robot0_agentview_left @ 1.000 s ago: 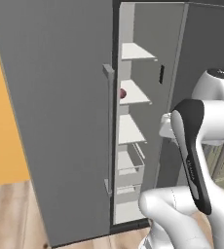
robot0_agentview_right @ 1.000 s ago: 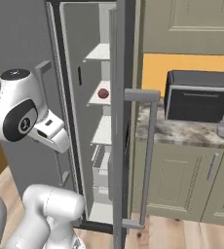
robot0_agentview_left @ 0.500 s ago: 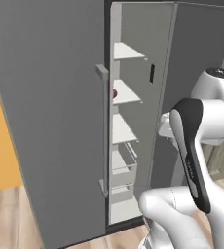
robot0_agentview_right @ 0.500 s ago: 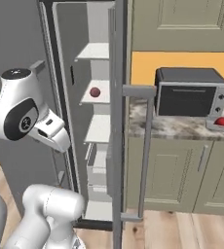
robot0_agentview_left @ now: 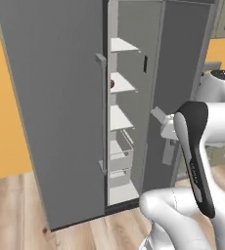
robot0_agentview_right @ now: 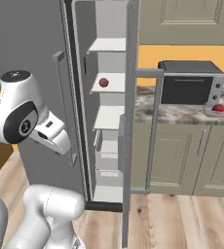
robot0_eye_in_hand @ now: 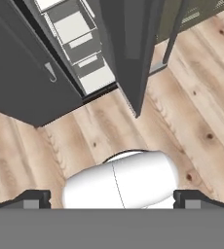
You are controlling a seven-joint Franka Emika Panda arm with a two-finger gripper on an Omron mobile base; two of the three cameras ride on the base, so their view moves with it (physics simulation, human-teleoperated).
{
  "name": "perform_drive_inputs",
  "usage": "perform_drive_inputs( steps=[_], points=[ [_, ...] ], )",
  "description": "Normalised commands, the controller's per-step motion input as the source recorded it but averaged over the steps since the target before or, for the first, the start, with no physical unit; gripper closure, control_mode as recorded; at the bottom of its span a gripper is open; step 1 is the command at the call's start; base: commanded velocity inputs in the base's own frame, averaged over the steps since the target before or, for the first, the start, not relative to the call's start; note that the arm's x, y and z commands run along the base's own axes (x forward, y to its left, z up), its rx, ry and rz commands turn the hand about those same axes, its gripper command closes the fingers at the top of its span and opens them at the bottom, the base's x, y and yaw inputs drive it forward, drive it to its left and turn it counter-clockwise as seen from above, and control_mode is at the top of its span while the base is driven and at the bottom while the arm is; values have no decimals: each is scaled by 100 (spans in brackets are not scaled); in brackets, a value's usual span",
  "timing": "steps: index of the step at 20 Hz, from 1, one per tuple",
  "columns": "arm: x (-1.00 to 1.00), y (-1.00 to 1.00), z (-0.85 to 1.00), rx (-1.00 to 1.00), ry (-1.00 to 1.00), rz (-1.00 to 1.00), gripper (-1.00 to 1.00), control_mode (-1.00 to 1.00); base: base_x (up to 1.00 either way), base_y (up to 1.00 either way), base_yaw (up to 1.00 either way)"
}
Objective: Take the onion and onion out of the freezer and place them in the tupperware container on the counter. Then put the tupperware containing the vegetables back in the freezer.
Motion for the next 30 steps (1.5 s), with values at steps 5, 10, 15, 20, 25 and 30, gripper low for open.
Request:
perform_drive_inputs(
  steps=[5, 10, 15, 20, 25, 30],
  points=[
    [0, 0, 0, 0, 0, 0, -100, 100, 61, 47, 0],
    [0, 0, 0, 0, 0, 0, -100, 100, 85, 2, -5],
    [0, 0, 0, 0, 0, 0, -100, 100, 89, 0, -3],
    [0, 0, 0, 0, 0, 0, -100, 100, 73, -25, 0],
    [0, 0, 0, 0, 0, 0, -100, 100, 20, -77, 0],
    [0, 0, 0, 0, 0, 0, -100, 100, 9, -48, 0]
  ],
)
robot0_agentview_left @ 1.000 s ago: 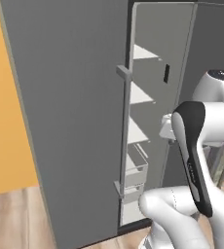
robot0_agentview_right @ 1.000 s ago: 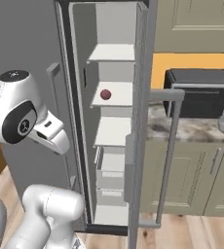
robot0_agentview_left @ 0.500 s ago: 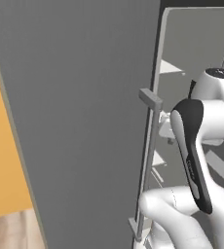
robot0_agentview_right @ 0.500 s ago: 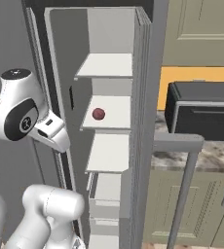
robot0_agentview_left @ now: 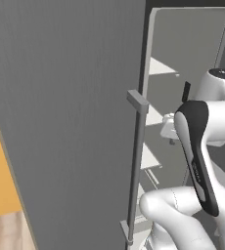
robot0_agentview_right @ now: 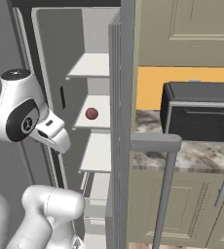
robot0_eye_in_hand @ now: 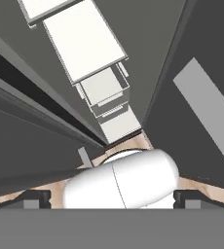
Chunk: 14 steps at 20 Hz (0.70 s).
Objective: Take the onion and onion out of the freezer and place them in the tupperware container on the counter. Then put the tupperware containing the vegetables back in the freezer.
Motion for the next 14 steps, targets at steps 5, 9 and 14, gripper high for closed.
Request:
perform_drive_inputs(
  steps=[5, 9, 14],
  points=[
    [25, -9, 0, 0, -11, 4, -100, -100, 0, 0, 0],
    [17, -26, 2, 0, -23, 7, -100, -100, 0, 0, 0],
    [38, 0, 9, 4, -19, 8, -100, -100, 0, 0, 0]
  ],
)
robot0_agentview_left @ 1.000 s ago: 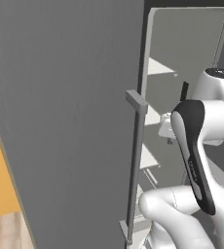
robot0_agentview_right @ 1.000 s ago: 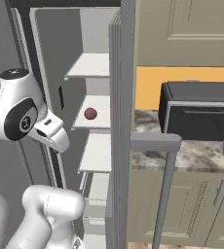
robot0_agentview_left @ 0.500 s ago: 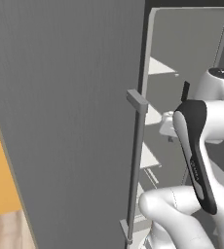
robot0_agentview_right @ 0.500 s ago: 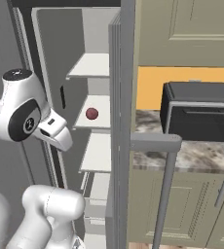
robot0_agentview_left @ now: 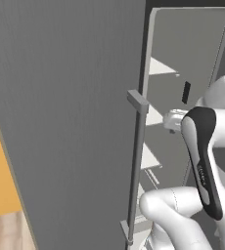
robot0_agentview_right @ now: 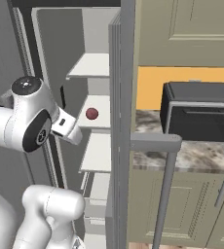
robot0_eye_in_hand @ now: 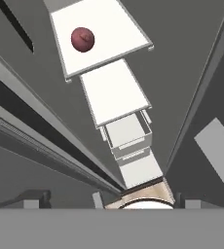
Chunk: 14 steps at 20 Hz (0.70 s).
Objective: Take the onion and onion out of the freezer and place them in the tupperware container on the counter. Then put the tupperware containing the vegetables back in the freezer.
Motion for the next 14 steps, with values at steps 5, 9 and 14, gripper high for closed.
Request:
perform_drive_inputs(
  steps=[5, 9, 14],
  points=[
    [72, 0, 7, 9, -7, 6, -100, -100, 0, 0, 0],
    [82, 0, 4, 8, 0, 4, -100, -100, 0, 0, 0],
    [66, 0, 0, 5, 0, 3, -100, -100, 0, 0, 0]
  ],
)
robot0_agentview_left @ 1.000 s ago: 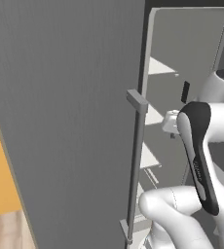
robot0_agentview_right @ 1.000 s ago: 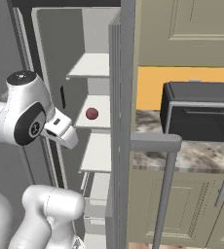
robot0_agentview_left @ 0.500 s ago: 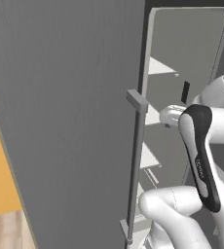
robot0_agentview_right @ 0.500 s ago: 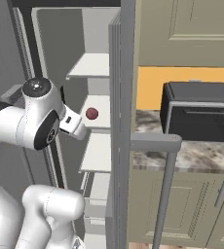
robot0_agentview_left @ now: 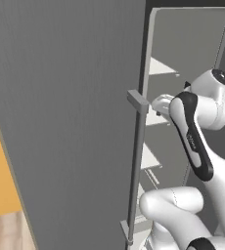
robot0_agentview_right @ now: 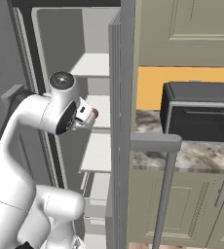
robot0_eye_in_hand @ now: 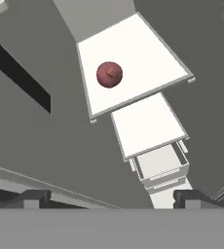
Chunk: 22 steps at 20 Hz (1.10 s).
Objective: Take the onion and onion out of the freezer and place them in the tupperware container on the counter. Then put the tupperware containing the vegetables back in the freezer.
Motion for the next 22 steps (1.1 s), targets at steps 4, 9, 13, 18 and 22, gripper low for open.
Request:
perform_drive_inputs(
  steps=[4, 9, 13, 18, 22],
  points=[
    [46, 0, -2, 3, 0, 0, -100, -100, 0, 0, 0],
    [34, 0, -12, 2, 0, 0, -100, -100, 0, 0, 0],
    [11, 0, -27, 1, -2, 0, -100, -100, 0, 0, 0],
    [16, 0, -28, 3, -3, 0, -100, -100, 0, 0, 0],
    [44, 0, -16, 7, -2, 0, -100, -100, 0, 0, 0]
  ],
)
